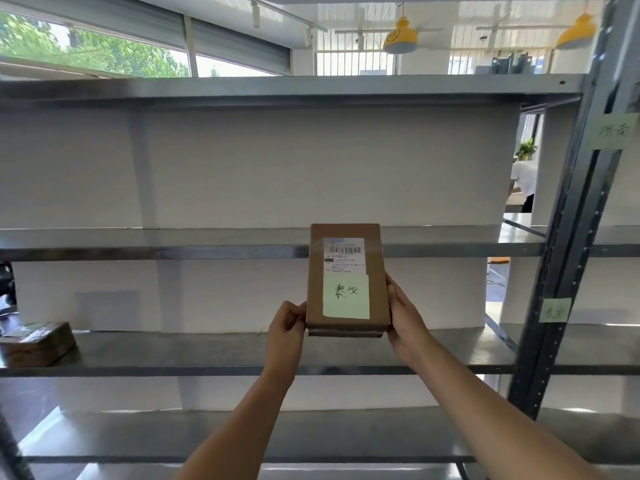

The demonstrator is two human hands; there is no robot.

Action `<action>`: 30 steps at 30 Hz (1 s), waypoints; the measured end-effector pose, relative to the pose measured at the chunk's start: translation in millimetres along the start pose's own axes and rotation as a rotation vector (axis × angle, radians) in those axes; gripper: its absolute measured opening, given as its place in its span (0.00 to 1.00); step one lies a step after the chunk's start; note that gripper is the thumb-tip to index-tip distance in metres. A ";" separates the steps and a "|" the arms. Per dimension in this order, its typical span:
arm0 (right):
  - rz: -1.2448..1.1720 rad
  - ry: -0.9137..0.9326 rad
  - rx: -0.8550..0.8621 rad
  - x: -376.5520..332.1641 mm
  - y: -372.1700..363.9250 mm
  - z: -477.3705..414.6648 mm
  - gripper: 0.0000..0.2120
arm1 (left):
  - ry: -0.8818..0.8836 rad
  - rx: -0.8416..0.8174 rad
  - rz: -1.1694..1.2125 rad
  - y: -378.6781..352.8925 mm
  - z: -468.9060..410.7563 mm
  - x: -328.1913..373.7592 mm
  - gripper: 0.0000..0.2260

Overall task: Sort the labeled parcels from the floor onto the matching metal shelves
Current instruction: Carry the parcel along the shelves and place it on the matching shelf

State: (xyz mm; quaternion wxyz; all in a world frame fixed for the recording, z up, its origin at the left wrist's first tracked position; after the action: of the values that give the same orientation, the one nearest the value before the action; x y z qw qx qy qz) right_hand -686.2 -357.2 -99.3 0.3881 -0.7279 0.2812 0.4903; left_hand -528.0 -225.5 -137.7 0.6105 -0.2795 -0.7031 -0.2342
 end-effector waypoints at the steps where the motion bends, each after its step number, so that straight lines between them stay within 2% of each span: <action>1: 0.008 0.001 -0.013 -1.5 3.0 -3.1 0.18 | -0.001 0.010 0.020 -4.2 -1.1 2.9 0.04; 4: 0.018 0.001 -0.035 -4.3 12.5 -11.1 0.19 | 0.012 0.018 0.079 -15.5 -4.2 11.4 0.03; 10: -0.025 0.037 -0.109 -19.2 23.9 -19.0 0.19 | -0.002 0.051 0.158 -37.3 -8.3 27.5 0.11; 16: -0.041 0.018 -0.191 -25.0 34.9 -26.5 0.19 | 0.063 0.031 0.245 -48.1 -6.1 23.7 0.13; 21: -0.040 -0.018 -0.257 -10.1 36.2 -25.6 0.18 | 0.094 0.022 0.359 -40.1 4.8 19.6 0.14; 30: -0.058 -0.066 -0.366 14.2 3.1 -21.7 0.19 | 0.091 0.089 0.399 -4.4 30.5 13.6 0.14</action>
State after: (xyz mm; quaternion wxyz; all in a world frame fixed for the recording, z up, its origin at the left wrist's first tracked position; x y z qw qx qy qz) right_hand -672.8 -377.5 -108.7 0.2725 -0.7776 0.1532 0.5455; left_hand -554.4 -206.8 -128.6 0.6877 -0.3751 -0.6151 -0.0899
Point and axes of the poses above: each hand's wrist, its own z-axis away from the middle knuckle, its own y-axis out of the back of the hand, x = y × z, the point moved 1 cm from there along -z, towards the middle knuckle, and after that the axes turned 6 degrees about y, right-handed, at the moved point
